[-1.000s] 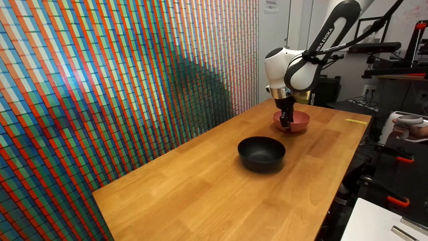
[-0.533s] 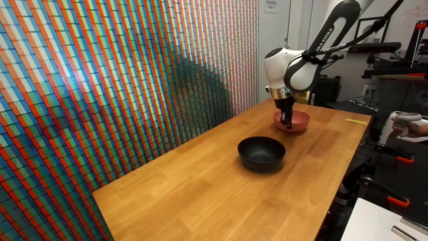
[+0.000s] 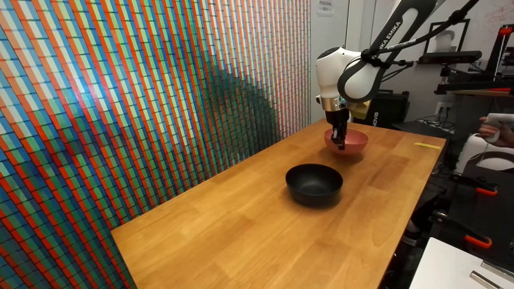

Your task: Put the pink bowl on top of the black bowl

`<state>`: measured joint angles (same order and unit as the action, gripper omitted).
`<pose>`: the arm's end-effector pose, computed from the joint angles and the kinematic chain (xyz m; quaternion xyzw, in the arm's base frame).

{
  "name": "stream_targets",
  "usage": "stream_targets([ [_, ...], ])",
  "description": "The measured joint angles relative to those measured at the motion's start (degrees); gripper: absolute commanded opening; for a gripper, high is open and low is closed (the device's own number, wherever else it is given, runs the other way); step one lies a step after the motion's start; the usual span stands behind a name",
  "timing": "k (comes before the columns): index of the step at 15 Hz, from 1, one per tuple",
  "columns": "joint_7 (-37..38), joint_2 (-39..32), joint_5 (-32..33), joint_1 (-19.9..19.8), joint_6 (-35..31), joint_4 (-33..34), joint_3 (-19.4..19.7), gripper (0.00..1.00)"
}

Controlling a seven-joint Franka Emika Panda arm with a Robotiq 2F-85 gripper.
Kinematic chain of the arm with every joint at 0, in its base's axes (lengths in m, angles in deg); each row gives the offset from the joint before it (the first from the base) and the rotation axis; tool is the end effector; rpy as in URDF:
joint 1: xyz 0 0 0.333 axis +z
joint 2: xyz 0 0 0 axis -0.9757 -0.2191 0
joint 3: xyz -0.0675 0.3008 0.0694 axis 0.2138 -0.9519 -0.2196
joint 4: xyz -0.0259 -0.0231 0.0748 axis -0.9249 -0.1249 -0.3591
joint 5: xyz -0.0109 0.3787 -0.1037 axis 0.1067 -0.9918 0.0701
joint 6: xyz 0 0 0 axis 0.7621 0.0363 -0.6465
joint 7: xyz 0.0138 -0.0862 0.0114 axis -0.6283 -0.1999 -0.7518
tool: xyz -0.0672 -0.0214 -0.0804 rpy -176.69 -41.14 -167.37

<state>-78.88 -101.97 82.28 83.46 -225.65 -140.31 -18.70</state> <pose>0.5587 0.0308 0.1920 0.9808 0.1438 -0.0531 0.1209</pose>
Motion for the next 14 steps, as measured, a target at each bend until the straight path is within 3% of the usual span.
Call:
stream_targets([
  [6, -0.6, 6.5, -0.1, 2.0, 0.0, -1.7, -4.8, 0.05],
  [14, -1.1, 9.4, 0.6, 9.5, 0.0, -6.7, -12.7, 0.05],
])
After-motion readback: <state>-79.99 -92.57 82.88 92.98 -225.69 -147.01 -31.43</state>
